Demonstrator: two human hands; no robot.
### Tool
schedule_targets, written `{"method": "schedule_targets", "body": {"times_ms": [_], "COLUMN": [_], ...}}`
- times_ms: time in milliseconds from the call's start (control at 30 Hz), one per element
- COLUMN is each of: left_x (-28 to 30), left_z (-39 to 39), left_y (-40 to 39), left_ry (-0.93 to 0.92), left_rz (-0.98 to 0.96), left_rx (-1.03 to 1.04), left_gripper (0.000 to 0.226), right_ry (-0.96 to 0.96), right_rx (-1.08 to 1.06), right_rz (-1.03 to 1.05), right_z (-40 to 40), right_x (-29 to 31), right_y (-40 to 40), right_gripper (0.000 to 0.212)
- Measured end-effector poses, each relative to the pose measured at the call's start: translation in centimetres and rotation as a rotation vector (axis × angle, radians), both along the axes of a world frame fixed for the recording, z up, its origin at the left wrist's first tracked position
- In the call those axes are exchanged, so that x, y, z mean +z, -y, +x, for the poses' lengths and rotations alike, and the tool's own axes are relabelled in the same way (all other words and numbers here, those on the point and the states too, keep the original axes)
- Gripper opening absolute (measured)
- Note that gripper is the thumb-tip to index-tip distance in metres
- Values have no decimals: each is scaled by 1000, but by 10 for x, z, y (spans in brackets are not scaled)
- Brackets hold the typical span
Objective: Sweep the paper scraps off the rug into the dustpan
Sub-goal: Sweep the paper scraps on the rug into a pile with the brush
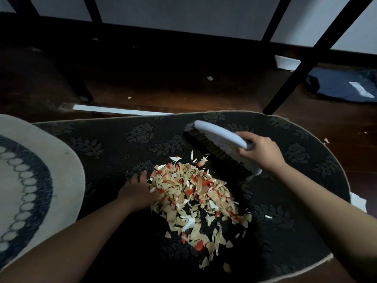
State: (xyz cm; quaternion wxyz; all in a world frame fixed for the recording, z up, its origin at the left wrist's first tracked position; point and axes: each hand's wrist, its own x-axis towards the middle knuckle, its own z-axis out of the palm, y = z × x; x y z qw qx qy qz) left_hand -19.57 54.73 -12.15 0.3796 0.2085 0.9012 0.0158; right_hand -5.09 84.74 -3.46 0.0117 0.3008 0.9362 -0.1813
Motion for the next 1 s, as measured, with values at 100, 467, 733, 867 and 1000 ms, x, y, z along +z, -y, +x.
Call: {"method": "schedule_targets", "body": {"times_ms": [100,467,733,867,1000], "left_x": [-1,-3,-1,-1,-3], "left_z": [0,1,3,2,-1], "left_y": [0,-1,-4,-3,-1], "left_ry": [1,6,-15,-15,-8], "left_rz": [-7,-49,-16,-22,-31], "left_rx": [-2,-15,-37,-37,-29], "left_gripper": [98,98,95,96,98], "right_ry": [2,125,43,70,94], "right_rx": [-137,1,53,-78,-112], "right_rz": [35,-29,52,109,54], "right_z": [-9,-16,14,10,-4], "right_x": [-8,-34,-1,-7,-23], "right_y": [-20,3,-4,-13,3], "right_gripper": [46,45,46,45,45]}}
